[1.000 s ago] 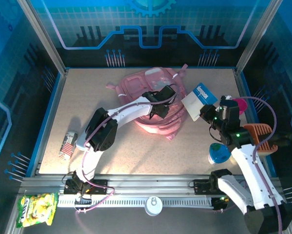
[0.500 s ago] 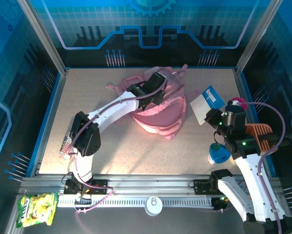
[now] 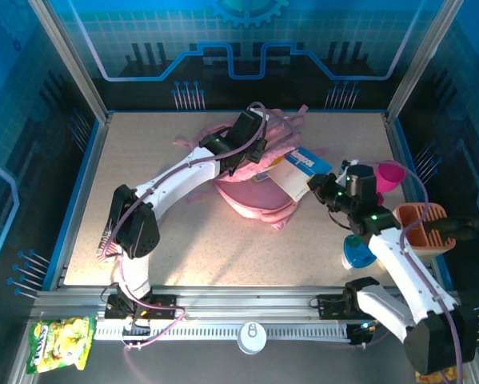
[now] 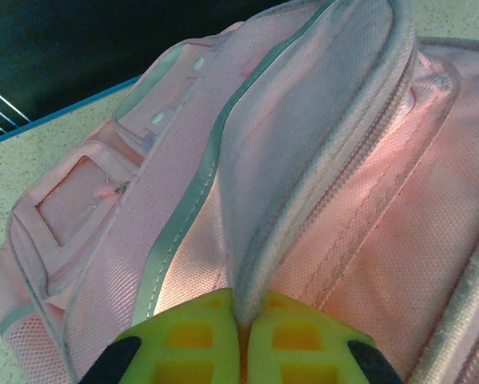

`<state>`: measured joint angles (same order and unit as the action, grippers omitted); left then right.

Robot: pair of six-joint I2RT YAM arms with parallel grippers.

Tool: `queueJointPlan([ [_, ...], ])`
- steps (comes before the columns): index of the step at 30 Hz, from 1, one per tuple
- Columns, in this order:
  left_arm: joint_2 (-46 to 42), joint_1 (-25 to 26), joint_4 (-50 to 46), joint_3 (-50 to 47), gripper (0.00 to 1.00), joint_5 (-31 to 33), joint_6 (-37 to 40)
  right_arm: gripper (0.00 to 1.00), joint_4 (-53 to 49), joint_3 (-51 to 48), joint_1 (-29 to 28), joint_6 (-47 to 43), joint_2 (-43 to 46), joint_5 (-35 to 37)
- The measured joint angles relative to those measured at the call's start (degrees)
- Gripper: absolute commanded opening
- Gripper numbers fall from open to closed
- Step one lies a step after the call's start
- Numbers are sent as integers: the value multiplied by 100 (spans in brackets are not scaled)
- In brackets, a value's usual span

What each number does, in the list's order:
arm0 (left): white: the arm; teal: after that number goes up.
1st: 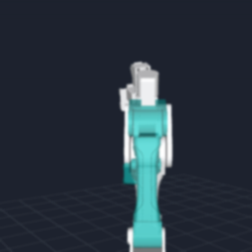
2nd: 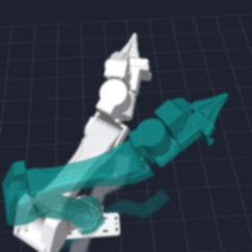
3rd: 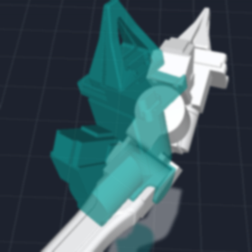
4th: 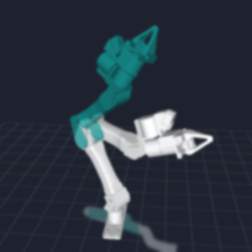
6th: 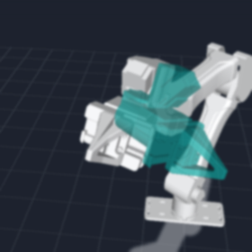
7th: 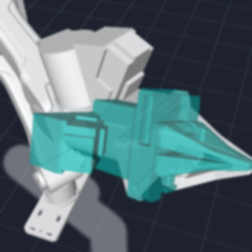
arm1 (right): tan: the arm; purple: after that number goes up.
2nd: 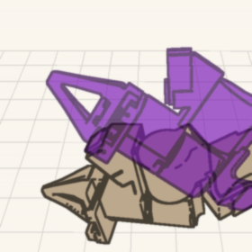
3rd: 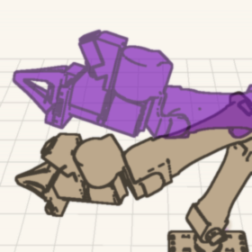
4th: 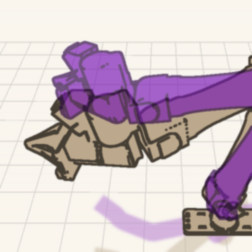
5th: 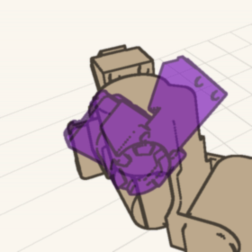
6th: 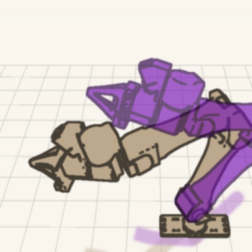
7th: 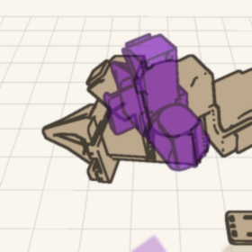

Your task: Pack the student bag

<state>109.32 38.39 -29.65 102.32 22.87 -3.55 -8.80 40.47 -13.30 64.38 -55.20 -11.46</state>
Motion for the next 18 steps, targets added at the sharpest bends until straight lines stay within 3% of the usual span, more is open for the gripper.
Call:
queueJointPlan([
  [7,0,-31,-2,55,0,-61,-103,8,1322,63,-551,645,-1366,173],
  [14,0,-76,-4,72,0,-131,-192,9,2006,483,-809,1119,-2949,990],
  [18,0,-120,-4,72,0,-216,-293,18,2310,903,-809,1255,-3836,1250],
])
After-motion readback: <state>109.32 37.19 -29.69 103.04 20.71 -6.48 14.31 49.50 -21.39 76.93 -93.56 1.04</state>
